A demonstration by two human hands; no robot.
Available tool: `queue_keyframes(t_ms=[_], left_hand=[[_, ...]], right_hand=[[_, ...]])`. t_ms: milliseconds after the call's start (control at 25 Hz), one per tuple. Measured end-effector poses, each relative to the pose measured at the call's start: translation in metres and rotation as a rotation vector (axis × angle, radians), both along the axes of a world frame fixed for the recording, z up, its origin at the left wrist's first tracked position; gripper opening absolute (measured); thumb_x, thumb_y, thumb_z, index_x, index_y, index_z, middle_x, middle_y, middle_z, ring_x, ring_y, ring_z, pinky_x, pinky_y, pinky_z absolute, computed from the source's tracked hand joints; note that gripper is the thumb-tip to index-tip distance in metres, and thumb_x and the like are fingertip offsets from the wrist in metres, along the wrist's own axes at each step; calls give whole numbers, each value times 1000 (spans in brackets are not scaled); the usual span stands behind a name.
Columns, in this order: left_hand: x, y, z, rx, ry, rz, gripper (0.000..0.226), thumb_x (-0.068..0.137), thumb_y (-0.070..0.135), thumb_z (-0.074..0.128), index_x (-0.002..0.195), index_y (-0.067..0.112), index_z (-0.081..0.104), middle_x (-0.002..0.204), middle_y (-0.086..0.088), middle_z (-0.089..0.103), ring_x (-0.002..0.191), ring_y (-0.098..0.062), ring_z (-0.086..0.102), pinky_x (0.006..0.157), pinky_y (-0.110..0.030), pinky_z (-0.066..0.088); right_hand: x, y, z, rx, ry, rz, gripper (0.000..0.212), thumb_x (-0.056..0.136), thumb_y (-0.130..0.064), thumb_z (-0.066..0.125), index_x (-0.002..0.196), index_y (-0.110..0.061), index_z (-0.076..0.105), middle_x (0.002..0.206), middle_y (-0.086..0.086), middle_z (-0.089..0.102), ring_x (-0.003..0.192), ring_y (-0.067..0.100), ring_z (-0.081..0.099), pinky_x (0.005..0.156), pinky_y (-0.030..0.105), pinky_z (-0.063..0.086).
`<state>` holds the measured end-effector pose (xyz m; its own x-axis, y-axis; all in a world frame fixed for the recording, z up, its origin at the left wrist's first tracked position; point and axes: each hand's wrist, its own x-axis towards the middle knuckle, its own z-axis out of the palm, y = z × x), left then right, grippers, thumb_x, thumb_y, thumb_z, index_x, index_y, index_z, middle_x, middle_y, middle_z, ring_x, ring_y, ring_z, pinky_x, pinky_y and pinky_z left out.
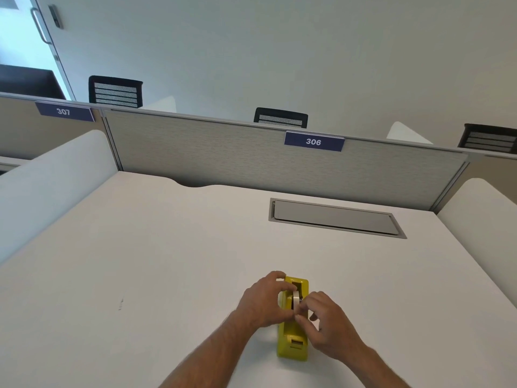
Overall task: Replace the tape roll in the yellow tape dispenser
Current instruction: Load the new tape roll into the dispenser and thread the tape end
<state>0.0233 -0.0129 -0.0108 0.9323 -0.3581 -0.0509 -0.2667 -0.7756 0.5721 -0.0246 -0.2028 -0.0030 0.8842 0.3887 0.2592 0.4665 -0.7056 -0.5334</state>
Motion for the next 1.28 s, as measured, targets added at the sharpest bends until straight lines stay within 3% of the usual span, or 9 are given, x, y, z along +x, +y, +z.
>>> queue_keyframes(t_ms=[240, 360, 600, 760, 1000, 1280], left_hand=[[-1, 0, 1, 21, 4, -3, 63, 75, 64, 70, 133, 43, 54, 152, 17, 36, 131, -10, 45, 100, -37, 46], [0, 0, 2, 35, 5, -4, 63, 75, 62, 71, 133, 43, 54, 152, 17, 36, 131, -10, 46, 101, -37, 46], [2, -2, 5, 52, 10, -1, 60, 76, 63, 69, 131, 42, 57, 149, 16, 39, 128, -11, 48, 100, -37, 48], [3, -2, 5, 54, 19, -1, 61, 74, 62, 72, 130, 42, 57, 148, 16, 40, 126, -11, 49, 98, -36, 48], [2, -2, 5, 42, 16, 2, 61, 74, 59, 74, 129, 41, 58, 147, 15, 41, 124, -11, 50, 95, -33, 48], [1, -2, 8, 54, 11, -4, 62, 74, 62, 71, 130, 41, 58, 147, 16, 40, 124, -10, 51, 96, -34, 47]], right_hand=[[-3, 6, -1, -5, -42, -64, 11, 82, -22, 74, 80, -22, 63, 79, -9, 62, 75, 8, 53, 60, 30, 52], [-5, 9, 2, 28, -33, -107, 11, 82, -21, 75, 80, -25, 65, 75, -14, 64, 67, 5, 54, 57, 21, 49], [-7, 21, 10, 401, 272, -385, 13, 78, -21, 81, 67, -25, 73, 64, -8, 72, 58, 11, 64, 50, 23, 52], [-4, 25, 14, 503, 420, -554, 19, 79, -27, 80, 62, -21, 76, 56, -1, 71, 47, 9, 61, 45, 21, 50], [-4, 31, 14, 834, 683, -749, 9, 71, 1, 80, 72, -6, 76, 58, 8, 71, 47, 13, 59, 48, 27, 52], [-7, 36, 10, 1021, 816, -887, 17, 73, 2, 80, 87, -5, 72, 65, 12, 70, 47, 14, 58, 46, 27, 53]])
